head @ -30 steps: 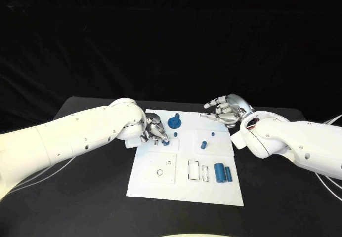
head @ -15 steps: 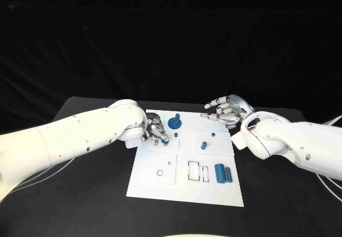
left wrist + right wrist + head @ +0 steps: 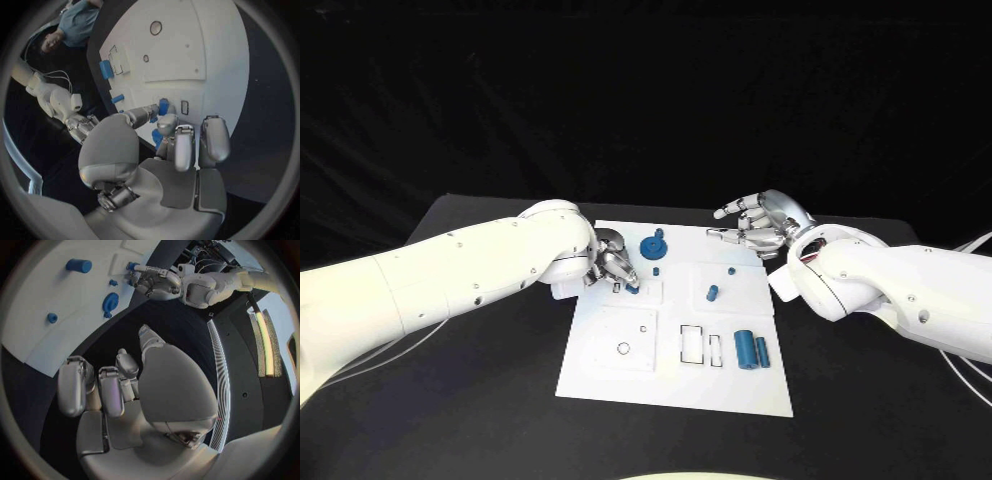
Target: Assemble the parts on the task board
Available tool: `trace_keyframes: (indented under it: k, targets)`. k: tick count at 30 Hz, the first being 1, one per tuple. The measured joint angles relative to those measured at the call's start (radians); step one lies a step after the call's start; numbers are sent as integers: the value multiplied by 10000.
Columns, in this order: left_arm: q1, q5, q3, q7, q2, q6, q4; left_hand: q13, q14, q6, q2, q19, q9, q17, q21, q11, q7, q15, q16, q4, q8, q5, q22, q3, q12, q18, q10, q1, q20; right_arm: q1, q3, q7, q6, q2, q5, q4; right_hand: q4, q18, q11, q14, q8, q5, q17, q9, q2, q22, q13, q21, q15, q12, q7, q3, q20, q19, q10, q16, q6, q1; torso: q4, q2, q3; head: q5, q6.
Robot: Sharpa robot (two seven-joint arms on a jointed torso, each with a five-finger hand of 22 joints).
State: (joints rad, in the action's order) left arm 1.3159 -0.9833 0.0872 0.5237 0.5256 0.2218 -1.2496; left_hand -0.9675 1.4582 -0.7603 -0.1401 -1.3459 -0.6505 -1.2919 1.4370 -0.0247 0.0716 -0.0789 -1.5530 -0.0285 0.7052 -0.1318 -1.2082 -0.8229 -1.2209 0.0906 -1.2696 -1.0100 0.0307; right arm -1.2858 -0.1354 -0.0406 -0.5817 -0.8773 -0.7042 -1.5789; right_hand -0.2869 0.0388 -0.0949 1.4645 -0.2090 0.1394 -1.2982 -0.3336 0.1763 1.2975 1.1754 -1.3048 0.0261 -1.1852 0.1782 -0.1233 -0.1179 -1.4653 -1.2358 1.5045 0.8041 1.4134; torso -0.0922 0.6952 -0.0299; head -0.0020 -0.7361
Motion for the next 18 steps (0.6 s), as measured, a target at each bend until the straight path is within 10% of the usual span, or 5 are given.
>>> trace_keyframes:
  k: [18]
  targets:
    - [5, -105, 9, 19, -37, 157, 80, -25, 1, -85, 41, 2, 0, 0, 74, -37, -21, -2, 0, -1, 0, -1, -69, 0, -29, 1, -178, 121, -2, 2, 0, 5, 11, -1, 1, 4, 0, 0, 0, 0, -1, 0, 0, -1, 0, 0, 0, 0, 0, 0, 0, 0, 0, 0, 0, 0, 0, 0, 2, 0, -5, -5, -20]
